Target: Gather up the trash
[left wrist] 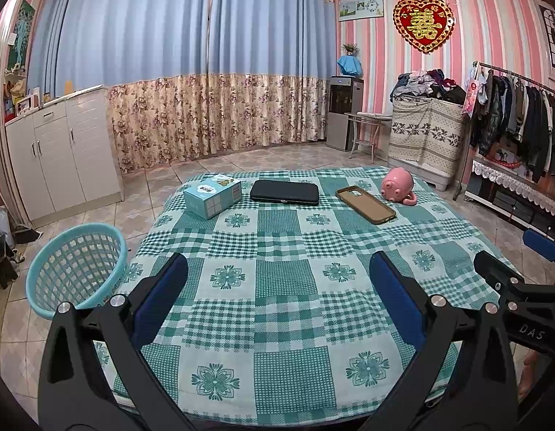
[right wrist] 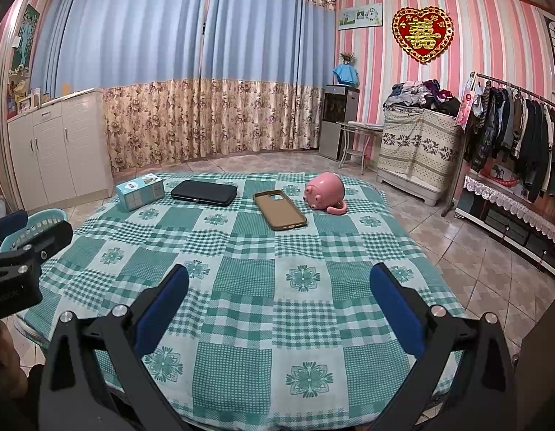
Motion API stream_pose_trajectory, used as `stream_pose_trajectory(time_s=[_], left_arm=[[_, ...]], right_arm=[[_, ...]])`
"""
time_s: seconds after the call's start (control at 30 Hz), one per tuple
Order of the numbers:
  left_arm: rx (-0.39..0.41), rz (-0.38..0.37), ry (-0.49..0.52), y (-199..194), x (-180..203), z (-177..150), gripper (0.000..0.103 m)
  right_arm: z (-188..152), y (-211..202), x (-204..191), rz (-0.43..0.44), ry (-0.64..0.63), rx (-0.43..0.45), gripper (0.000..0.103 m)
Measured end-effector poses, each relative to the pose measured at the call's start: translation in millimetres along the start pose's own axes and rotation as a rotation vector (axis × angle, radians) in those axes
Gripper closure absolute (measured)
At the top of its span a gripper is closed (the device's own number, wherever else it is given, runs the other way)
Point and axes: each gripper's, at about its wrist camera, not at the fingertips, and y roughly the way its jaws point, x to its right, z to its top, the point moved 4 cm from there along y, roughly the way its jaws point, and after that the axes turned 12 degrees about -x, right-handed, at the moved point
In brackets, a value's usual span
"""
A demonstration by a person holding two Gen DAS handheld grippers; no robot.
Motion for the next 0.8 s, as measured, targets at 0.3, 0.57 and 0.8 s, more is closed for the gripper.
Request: stream_pose_trajectory(time_s=[0.3, 0.57, 0.8], left_arm=[[0.002, 0.003, 0.002, -0.5, -0.5, 1.9, 0.005], [0.003, 0.004, -0.001, 0.1, -0.6, 2.0, 0.005], [0.006, 0.022, -0.005, 2.1, -3.2, 4.5, 0.005]], right_arm=[[-0.1, 0.0, -0.3, -0.001, 0.000, 0.000, 0.005], [0.0, 0.0, -0.4, -0.001, 0.000, 0.001, 0.005], [0.3, 2.6, -0.4, 0.004, 0.004, 0.000, 0.005]])
